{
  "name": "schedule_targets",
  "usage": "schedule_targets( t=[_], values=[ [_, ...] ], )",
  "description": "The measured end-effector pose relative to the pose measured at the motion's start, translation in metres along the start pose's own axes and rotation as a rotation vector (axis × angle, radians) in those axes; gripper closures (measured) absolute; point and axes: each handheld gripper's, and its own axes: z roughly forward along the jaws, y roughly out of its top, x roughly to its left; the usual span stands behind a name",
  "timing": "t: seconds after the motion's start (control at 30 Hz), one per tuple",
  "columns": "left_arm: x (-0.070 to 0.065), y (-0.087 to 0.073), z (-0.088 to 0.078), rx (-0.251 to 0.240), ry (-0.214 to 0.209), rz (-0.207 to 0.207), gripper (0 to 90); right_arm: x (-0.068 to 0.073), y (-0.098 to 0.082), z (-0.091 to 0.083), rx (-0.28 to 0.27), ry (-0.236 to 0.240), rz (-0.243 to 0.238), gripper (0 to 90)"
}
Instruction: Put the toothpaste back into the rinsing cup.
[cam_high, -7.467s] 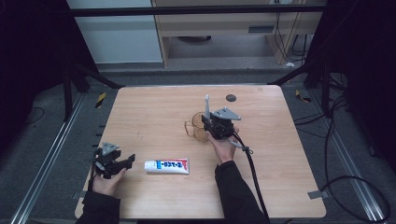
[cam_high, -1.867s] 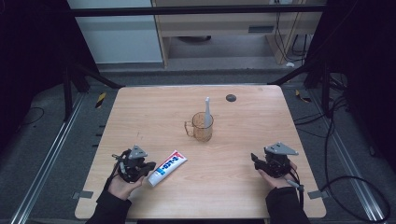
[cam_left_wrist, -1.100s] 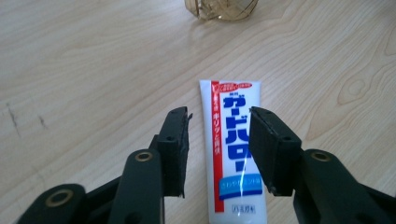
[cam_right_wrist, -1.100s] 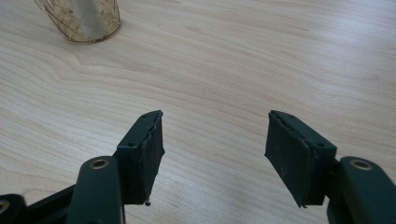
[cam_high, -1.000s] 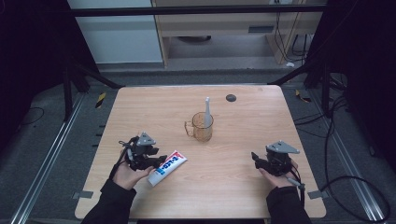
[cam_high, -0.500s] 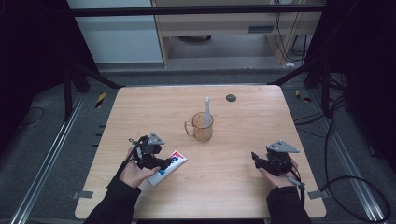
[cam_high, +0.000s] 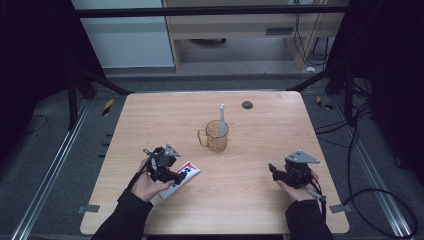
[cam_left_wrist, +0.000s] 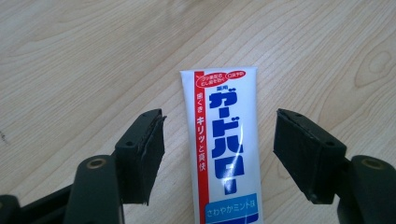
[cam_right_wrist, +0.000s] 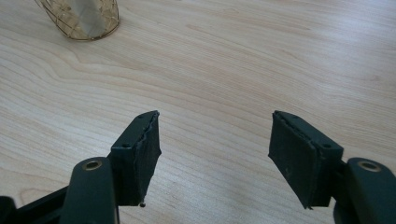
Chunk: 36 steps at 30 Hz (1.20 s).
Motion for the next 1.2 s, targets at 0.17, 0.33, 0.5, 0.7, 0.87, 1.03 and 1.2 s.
schedule_targets(
  t=[0.17, 0.33, 0.5, 0.7, 0.87, 1.03, 1.2],
  values=[
    [0.002, 0.004, 0.002, 0.025, -0.002, 0.002, 32.2, 0.0, -0.002, -0.001, -0.001, 0.005, -0.004, 33.3],
    [0.0, 0.006, 0.007, 0.065, 0.002, 0.019, 30.7, -0.003, -0.003, 0.0, 0.008, 0.0, -0.001, 33.3],
    [-0.001, 0.005, 0.013, 0.102, -0.001, 0.027, 30.4, 0.0, -0.003, 0.001, 0.011, 0.001, -0.007, 33.1],
    [-0.002, 0.004, 0.019, 0.132, -0.009, 0.038, 31.0, 0.0, -0.002, 0.001, 0.013, -0.004, -0.011, 33.0],
    [0.0, 0.004, 0.024, 0.151, -0.012, 0.034, 31.1, 0.003, 0.0, 0.002, 0.02, -0.002, -0.015, 33.0],
    [0.001, 0.005, 0.027, 0.17, -0.017, 0.032, 31.4, 0.002, -0.001, 0.004, 0.025, -0.004, -0.025, 32.9],
    [-0.001, 0.008, 0.031, 0.2, -0.024, 0.034, 32.8, 0.003, 0.0, 0.004, 0.03, -0.001, -0.02, 32.9]
  ],
)
